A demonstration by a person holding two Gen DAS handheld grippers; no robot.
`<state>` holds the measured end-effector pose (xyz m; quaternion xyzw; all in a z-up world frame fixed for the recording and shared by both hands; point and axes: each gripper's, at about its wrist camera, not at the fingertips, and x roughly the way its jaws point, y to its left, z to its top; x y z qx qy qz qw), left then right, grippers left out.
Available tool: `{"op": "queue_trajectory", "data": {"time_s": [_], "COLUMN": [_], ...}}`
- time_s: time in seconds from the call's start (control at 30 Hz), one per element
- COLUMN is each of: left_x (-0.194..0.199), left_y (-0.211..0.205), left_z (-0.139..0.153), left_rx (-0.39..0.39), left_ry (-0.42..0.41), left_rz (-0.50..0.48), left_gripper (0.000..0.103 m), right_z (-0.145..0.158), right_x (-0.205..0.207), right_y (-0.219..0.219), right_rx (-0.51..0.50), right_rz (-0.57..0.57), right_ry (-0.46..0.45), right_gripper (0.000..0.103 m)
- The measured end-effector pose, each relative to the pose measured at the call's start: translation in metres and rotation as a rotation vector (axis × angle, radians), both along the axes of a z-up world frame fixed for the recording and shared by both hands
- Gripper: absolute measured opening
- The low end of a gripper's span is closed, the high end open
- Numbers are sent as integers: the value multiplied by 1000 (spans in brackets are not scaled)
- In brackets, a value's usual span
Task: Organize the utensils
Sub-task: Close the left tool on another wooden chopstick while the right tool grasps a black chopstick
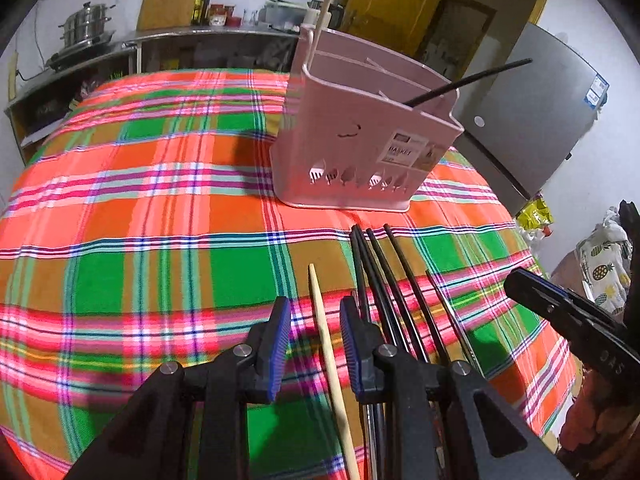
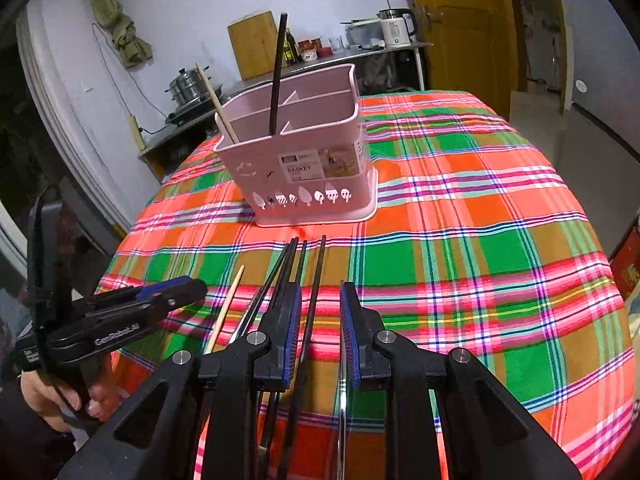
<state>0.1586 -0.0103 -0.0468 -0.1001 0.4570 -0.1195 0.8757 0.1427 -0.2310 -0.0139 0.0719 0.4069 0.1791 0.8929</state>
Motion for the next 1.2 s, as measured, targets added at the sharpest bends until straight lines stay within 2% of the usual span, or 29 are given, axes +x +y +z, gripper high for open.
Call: {"op": "queue_trajectory", "data": {"time_s": [0.4,0.5,0.53,0.67,1.07,1.2], "left_x": [22,22,22,25,29,31], "left_y": [-10,-12,-13,-13,2,0], "left_z": [-21,-22,-22,-23,-24,-23], "left_rx": [46,64,67,107,89,111], "left_ry": [54,42,41,40,56,60], "left_rz": [-4,-7,-8,2,25,2], "left_gripper": [25,25,24,8,6,6], "right_z": [-19,-23,-24,-31,-45,-52], "right_x": [26,33,34,42,67,73], "right_y": [17,23,24,32,49,53], "right_rx": [-20,-28,-30,-43,-105,-134], "right_rz": [23,30,32,44,47,48], "right_ry": [47,55,56,69,108,127], "right_gripper": [21,20,20,20,16,14]}}
